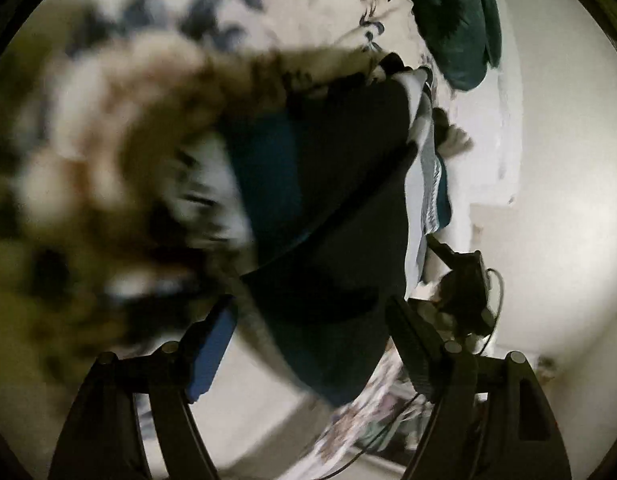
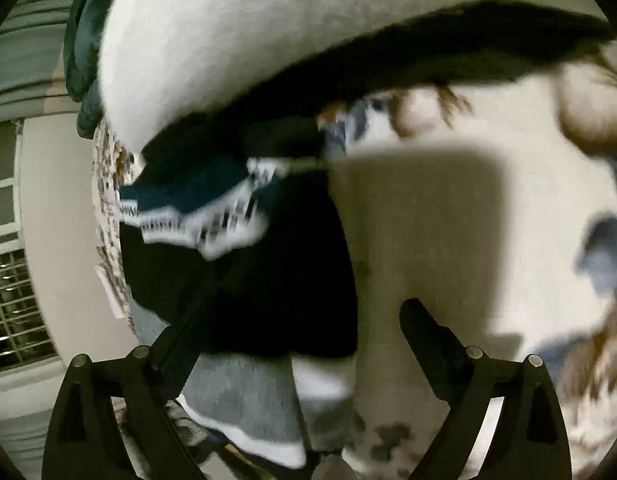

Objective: Fold small clothes

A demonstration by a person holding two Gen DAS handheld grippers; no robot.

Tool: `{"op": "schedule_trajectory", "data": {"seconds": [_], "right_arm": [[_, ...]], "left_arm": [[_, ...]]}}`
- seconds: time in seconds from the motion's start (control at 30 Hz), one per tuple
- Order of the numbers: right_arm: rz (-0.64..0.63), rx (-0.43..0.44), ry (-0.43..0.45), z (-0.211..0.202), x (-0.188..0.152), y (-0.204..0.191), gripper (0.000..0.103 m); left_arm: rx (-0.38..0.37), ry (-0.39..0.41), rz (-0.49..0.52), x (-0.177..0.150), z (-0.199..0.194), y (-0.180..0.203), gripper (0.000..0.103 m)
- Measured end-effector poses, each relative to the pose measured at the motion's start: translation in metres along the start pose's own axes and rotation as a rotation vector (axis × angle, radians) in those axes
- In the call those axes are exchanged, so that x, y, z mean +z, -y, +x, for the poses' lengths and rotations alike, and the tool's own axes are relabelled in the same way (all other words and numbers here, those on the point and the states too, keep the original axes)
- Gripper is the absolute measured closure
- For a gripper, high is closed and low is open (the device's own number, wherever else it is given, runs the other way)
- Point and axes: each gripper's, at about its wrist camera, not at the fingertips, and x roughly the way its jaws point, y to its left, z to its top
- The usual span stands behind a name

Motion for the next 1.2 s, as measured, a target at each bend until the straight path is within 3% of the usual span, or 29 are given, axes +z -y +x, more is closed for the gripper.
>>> {"op": "schedule_trajectory", "data": {"seconds": [0.2,0.23,0.27,0.33,0.37,0.4,0.47,0.57,0.7,0.83,0.97,1.07,1.2], "right_arm": [[-0.025,0.117,-0.032,0.01,0.025,0.004,0.004],[-0.026,0.12,-0.035,0.012,0.028,0.003,0.004],[-0.03,0.117,-0.037,0.013,0.029,0.003,0.005],[-0.045,0.125,-0.016,0.013,0.029,0.002,0.029],[-0.055,0.13,-0.008,0.013,0.029,0.001,0.053],[-0.058,0.127,-0.01,0.014,0.027,0.002,0.063],[-0.054,0.138,-0.005,0.013,0.02,0.008,0.081],[-0.025,0.146,0.036,0.001,0.008,0.012,0.088],[0.022,0.133,0.097,-0.032,-0.038,0.024,0.09],[0.126,0.16,0.132,-0.06,-0.119,0.043,0.09],[0.214,0.132,0.158,-0.054,-0.203,0.048,0.09],[0.3,0.091,0.109,-0.035,-0.229,0.071,0.081],[0.32,0.036,0.092,-0.029,-0.233,0.082,0.052]], "left_arm": [[-0.053,0.122,-0.07,0.015,0.023,-0.001,0.029],[-0.063,0.144,-0.081,0.018,0.021,0.0,0.034],[-0.069,0.164,-0.087,0.021,0.018,0.004,0.048],[-0.06,0.171,-0.078,0.025,0.012,0.01,0.06],[-0.058,0.173,-0.072,0.027,0.009,0.013,0.066],[-0.057,0.168,-0.065,0.028,0.006,0.015,0.068],[-0.047,0.153,-0.04,0.035,-0.001,0.023,0.071],[-0.024,0.118,0.027,0.053,-0.014,0.039,0.072],[0.018,0.026,0.171,0.08,-0.034,0.061,0.072],[0.076,-0.114,0.269,0.097,-0.04,0.067,0.071],[0.264,-0.209,0.371,0.091,-0.027,0.052,0.063],[0.349,-0.215,0.386,0.083,-0.018,0.039,0.055],[0.422,-0.119,0.478,0.067,-0.023,0.052,0.047]]}}
